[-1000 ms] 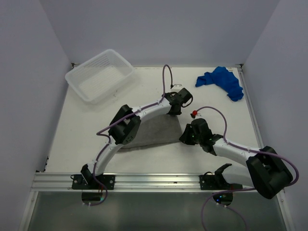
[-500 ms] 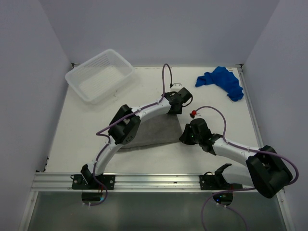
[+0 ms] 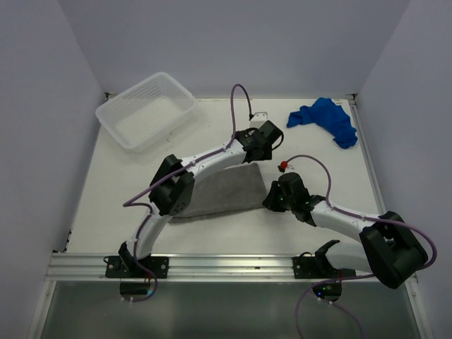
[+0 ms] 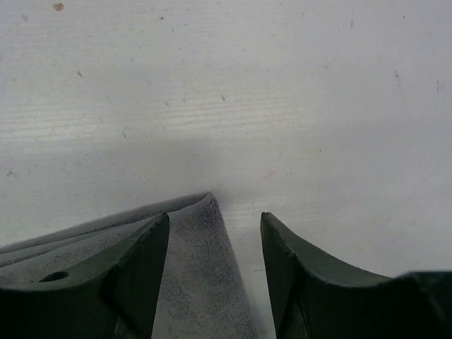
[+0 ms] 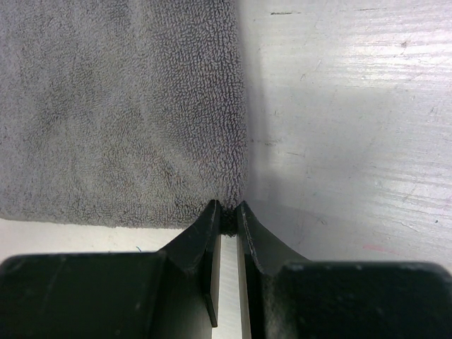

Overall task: Roll the towels
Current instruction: Roll the towel

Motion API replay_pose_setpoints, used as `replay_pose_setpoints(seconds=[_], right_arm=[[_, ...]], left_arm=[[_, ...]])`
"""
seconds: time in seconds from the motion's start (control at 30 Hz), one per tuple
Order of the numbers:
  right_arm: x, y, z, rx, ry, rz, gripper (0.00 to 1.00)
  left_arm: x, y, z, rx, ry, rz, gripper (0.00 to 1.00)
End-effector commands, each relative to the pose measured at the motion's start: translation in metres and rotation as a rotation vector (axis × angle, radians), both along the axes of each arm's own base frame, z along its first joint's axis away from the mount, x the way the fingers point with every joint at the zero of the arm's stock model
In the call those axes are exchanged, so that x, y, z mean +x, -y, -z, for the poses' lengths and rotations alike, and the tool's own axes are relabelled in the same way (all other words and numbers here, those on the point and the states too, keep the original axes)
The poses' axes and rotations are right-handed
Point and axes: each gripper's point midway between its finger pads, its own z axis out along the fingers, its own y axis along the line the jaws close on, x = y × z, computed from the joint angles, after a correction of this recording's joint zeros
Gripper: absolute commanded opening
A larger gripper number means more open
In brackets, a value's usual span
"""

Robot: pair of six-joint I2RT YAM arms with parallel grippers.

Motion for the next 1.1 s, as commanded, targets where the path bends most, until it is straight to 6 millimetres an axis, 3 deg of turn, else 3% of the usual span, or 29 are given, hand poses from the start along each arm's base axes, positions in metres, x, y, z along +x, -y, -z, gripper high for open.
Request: replay_pose_setpoints(seconds=[0.0, 0.2, 0.73, 0.93, 1.07], right_arm=[[-0.007, 0.015, 0.015, -0.085, -0.044, 0.021, 0.04], [-0.009, 0.017, 0.016, -0.081, -0.048, 0.037, 0.04], [-0.007, 0.019, 0.012, -0.086, -0.035, 0.049, 0.01], [-0.007, 0.021, 0.009, -0.090, -0.020, 0.054, 0.00], [-0.007, 0.020, 0.007, -0.111, -0.013, 0.039, 0.00]], left_arm=[[-0.006, 0.014, 0.004, -0.052, -0.013, 0.003, 0.59], [-0.011, 0.012, 0.037, -0.004, -0.065, 0.004, 0.59], [-0.021, -0.006, 0.089, 0.105, -0.129, -0.008, 0.54], [-0.022, -0.003, 0.096, 0.103, -0.142, 0.008, 0.41], [-0.022, 0.001, 0.095, 0.086, -0.144, 0.016, 0.26]])
